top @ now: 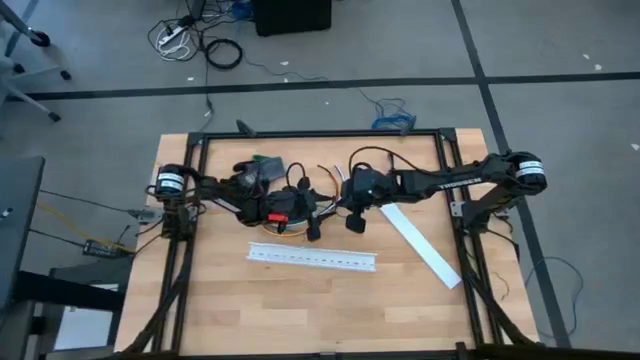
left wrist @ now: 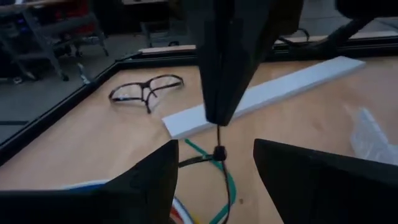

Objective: Ziptie cables
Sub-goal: Wrap the cable wires with the black zip tie

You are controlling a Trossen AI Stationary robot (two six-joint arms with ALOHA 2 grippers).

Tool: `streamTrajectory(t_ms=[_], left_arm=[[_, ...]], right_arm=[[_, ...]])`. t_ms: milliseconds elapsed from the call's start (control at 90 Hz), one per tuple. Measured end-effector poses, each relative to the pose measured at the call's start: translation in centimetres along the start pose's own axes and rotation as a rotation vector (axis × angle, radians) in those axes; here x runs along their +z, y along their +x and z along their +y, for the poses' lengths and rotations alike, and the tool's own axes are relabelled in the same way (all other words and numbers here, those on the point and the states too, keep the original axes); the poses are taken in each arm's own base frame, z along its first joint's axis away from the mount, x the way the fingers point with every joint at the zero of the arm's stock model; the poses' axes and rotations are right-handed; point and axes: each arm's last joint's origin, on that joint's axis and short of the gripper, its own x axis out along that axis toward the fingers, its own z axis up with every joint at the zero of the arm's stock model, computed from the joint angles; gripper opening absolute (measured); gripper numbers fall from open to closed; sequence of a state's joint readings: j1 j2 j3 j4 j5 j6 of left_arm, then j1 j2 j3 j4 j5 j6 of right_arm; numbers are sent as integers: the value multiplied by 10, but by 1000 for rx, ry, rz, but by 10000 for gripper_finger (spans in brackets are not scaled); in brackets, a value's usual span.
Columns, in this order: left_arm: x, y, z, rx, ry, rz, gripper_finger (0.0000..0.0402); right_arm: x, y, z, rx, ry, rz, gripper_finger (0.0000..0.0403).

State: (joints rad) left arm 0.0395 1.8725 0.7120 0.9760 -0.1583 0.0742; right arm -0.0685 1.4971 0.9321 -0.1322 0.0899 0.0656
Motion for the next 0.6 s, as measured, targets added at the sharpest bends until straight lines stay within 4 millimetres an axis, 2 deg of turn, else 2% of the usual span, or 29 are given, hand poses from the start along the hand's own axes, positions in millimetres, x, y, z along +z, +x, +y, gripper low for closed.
streamTrajectory(t_ms=[356,600], left_arm=[[8,8,0,9,26,10,201],[5,8,4,17,31,46,162]], right_arm=[[0,0,0,6,1,0,0],[0,0,0,6,1,0,0]])
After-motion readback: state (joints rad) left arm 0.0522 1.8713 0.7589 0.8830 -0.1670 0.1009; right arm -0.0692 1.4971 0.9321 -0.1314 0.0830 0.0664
